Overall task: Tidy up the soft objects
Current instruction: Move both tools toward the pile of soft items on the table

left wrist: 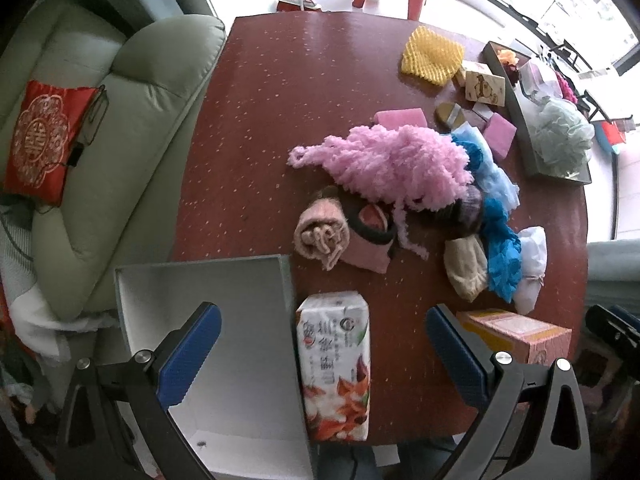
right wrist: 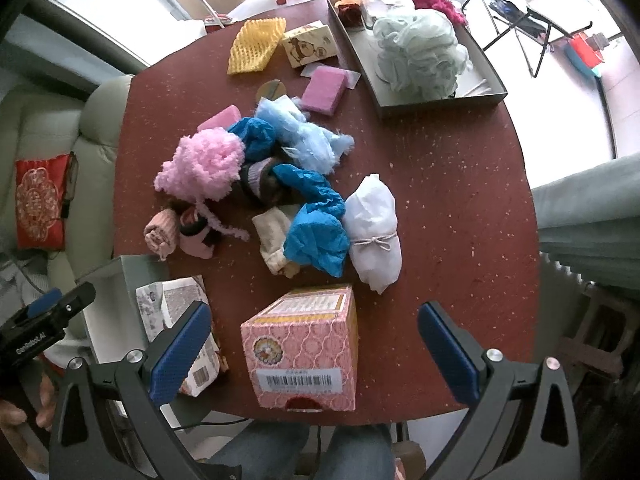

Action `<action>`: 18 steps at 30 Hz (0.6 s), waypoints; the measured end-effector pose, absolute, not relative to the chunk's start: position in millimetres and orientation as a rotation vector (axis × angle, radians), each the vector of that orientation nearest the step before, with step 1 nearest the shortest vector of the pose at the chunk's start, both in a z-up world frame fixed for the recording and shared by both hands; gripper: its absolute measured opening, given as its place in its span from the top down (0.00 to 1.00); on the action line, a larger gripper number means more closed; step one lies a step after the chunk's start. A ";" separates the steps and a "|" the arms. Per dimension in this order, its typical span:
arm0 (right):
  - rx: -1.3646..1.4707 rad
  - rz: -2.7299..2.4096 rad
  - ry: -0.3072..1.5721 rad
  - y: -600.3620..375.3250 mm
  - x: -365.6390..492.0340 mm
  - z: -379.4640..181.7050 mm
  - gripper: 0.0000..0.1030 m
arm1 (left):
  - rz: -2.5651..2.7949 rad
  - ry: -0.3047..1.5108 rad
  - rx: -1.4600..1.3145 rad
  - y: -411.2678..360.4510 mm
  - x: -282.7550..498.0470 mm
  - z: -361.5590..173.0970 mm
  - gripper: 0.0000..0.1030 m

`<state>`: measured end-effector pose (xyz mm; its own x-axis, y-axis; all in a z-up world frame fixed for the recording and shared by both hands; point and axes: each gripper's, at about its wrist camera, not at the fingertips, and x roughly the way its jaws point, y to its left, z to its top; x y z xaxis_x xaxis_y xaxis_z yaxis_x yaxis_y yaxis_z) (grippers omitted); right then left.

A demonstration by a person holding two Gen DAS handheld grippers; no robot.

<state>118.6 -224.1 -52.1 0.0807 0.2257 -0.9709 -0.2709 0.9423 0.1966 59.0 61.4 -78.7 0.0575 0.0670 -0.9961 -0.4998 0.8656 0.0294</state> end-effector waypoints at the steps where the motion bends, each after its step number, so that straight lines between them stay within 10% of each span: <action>1: -0.035 0.369 1.444 -224.6 120.7 -53.6 0.00 | 0.444 1.457 -0.361 61.0 62.9 -80.6 0.00; 18: 0.039 0.264 1.491 -262.3 176.8 -101.9 0.00 | 0.480 1.444 -0.439 70.2 131.5 -118.0 0.00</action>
<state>176.8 -262.3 -101.9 0.0567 0.1980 -0.9786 -0.1496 0.9708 0.1877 131.5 70.2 -118.0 0.0650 0.0471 -0.9968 -0.5587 0.8293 0.0028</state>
